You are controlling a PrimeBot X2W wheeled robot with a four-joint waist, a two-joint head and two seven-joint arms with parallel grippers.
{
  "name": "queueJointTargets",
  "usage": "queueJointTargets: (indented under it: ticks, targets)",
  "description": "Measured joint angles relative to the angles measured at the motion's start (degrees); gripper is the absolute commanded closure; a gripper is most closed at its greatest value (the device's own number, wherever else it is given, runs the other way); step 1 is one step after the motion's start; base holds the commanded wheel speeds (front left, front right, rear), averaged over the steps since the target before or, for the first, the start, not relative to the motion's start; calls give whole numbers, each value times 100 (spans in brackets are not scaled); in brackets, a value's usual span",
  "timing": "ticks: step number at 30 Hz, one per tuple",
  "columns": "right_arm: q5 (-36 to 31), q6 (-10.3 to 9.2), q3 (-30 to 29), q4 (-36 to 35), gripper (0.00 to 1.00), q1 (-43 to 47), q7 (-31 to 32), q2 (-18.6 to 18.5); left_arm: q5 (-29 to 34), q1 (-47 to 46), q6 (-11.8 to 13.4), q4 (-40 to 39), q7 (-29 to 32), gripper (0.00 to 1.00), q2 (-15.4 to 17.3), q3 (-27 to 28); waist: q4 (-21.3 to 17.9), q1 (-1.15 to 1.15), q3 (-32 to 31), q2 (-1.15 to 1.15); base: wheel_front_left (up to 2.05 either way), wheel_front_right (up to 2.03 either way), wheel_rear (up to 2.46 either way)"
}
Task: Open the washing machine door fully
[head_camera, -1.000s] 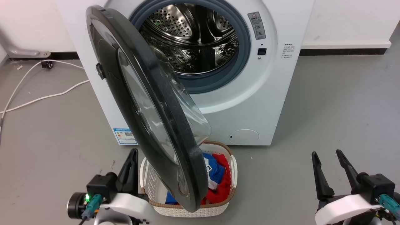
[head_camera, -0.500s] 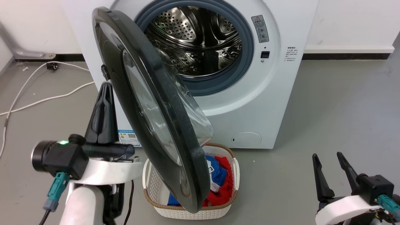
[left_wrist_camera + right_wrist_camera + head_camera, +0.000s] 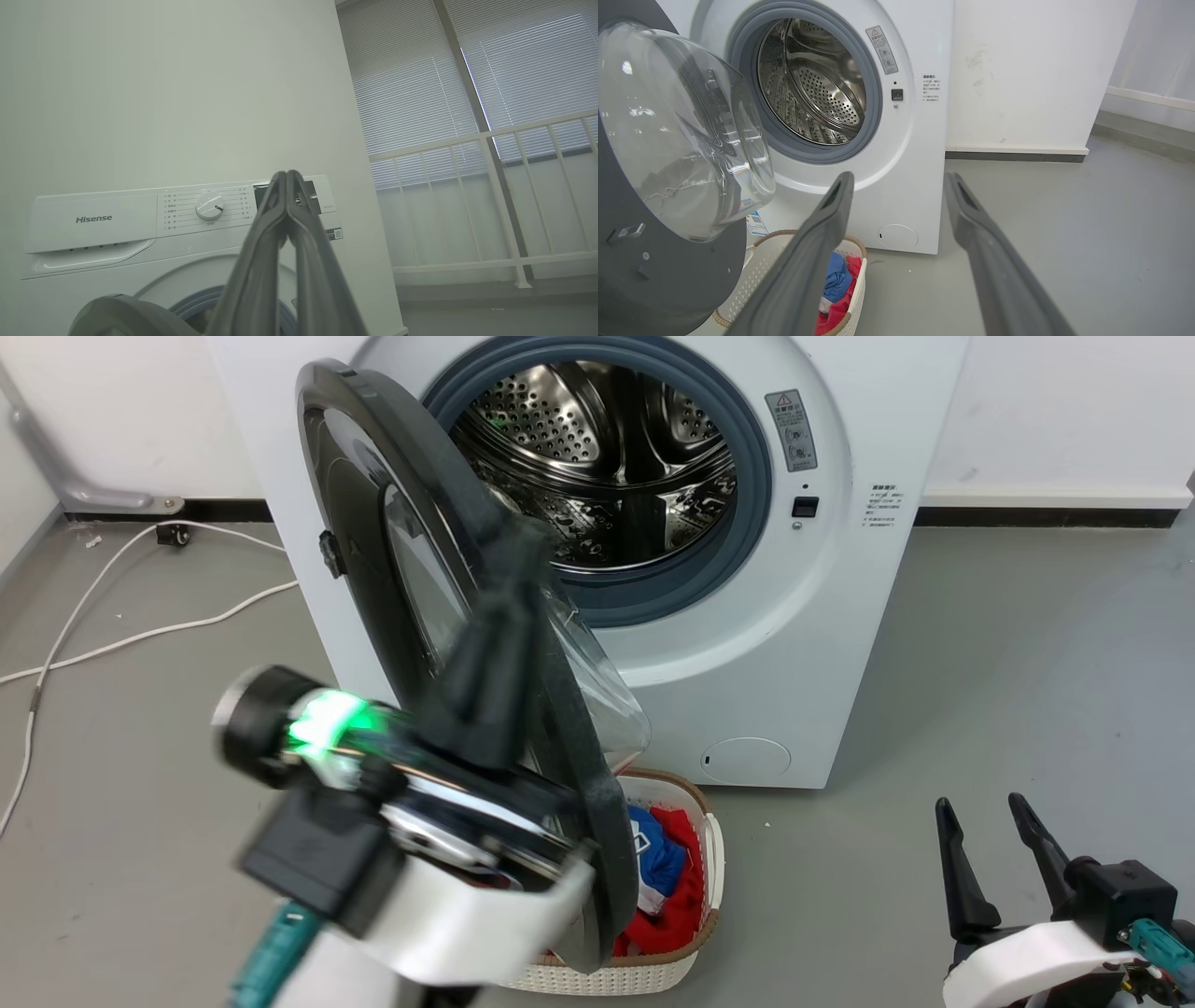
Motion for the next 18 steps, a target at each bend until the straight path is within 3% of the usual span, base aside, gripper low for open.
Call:
queueJointTargets:
  ticks: [11,18]
  targets:
    - [-41,0,-66,-26,0,76,42,11,-673,535,-274,337,802,100,-111,-1860,71,0,-11,0,0,0,0]
    - [-60,0,-36,-30,0,79,96,15,-1107,1076,-303,1184,1234,100,7,-2453,49,0,10,0,0,0,0]
